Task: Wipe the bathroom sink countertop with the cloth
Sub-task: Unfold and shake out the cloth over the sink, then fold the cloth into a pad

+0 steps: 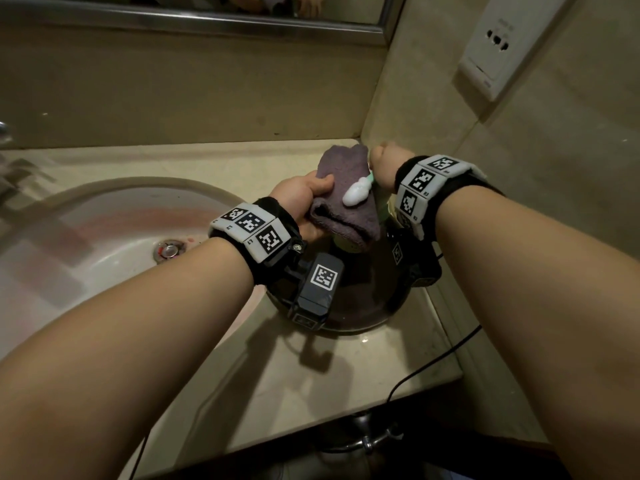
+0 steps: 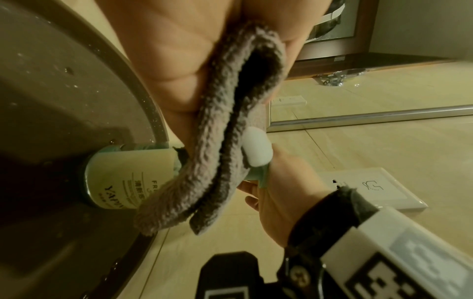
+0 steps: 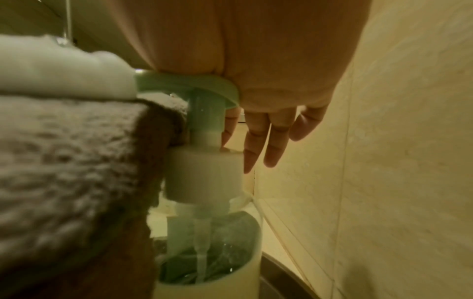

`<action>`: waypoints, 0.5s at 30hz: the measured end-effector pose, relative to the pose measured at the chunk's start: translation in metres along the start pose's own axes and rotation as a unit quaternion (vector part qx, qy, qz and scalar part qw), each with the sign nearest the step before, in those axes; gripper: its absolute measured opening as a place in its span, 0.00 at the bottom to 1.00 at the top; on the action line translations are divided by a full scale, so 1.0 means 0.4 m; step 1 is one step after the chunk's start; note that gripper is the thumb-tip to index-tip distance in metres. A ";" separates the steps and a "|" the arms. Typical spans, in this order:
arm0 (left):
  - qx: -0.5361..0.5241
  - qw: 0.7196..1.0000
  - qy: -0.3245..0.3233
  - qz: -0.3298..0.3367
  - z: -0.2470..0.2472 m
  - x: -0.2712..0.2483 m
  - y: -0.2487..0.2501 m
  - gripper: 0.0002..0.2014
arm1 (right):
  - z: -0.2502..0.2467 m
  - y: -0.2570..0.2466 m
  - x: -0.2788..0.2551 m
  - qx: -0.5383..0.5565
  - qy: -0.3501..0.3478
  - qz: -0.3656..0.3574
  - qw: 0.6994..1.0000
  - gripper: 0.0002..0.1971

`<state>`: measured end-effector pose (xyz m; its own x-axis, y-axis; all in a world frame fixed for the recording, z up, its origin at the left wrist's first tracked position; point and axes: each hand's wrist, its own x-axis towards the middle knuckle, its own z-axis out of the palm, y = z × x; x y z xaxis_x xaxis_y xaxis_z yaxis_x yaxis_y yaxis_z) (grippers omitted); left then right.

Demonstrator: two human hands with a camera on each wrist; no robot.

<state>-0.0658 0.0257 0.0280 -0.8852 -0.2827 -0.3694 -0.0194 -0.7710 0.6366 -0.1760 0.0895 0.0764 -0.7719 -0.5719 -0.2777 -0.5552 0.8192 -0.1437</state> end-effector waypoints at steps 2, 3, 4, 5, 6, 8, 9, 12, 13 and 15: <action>0.000 1.000 0.001 0.002 -0.001 -0.004 -0.001 0.21 | 0.008 0.003 0.000 -0.007 0.000 -0.002 1.000 0.18; 0.003 1.000 0.002 0.004 -0.001 -0.006 -0.002 0.21 | 0.009 0.002 0.001 -0.006 0.002 0.000 1.000 0.18; 0.005 1.000 0.004 0.006 -0.002 -0.008 -0.003 0.21 | 0.011 0.003 0.005 -0.013 -0.001 -0.001 1.000 0.19; 0.007 1.000 0.008 0.006 -0.002 -0.010 -0.003 0.21 | 0.010 0.003 0.007 -0.016 -0.005 -0.007 1.000 0.18; 0.008 1.000 0.011 0.006 -0.002 -0.013 -0.003 0.21 | 0.009 0.005 0.006 -0.020 -0.013 -0.012 1.000 0.17; 0.013 1.000 0.014 0.007 -0.001 -0.021 -0.001 0.21 | 0.004 0.010 0.006 -0.035 -0.017 -0.025 0.999 0.14; 0.017 1.000 0.016 0.009 0.000 -0.025 0.001 0.21 | 0.001 0.012 0.007 -0.037 -0.012 -0.025 0.999 0.13; 0.030 0.999 0.016 0.015 -0.003 -0.045 0.010 0.21 | -0.013 0.010 0.003 -0.030 -0.003 -0.014 0.999 0.17; 0.034 0.999 0.015 0.020 -0.005 -0.054 0.014 0.21 | -0.021 0.007 0.002 -0.028 -0.005 -0.016 0.999 0.19; 0.035 0.999 0.016 0.032 -0.013 -0.076 0.027 0.21 | -0.039 0.001 -0.004 -0.016 0.001 -0.016 1.000 0.26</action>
<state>-0.0367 0.0228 0.0426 -0.8705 -0.3496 -0.3465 0.0041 -0.7090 0.7052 -0.1798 0.0902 0.0915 -0.7549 -0.5972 -0.2711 -0.5888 0.7992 -0.1209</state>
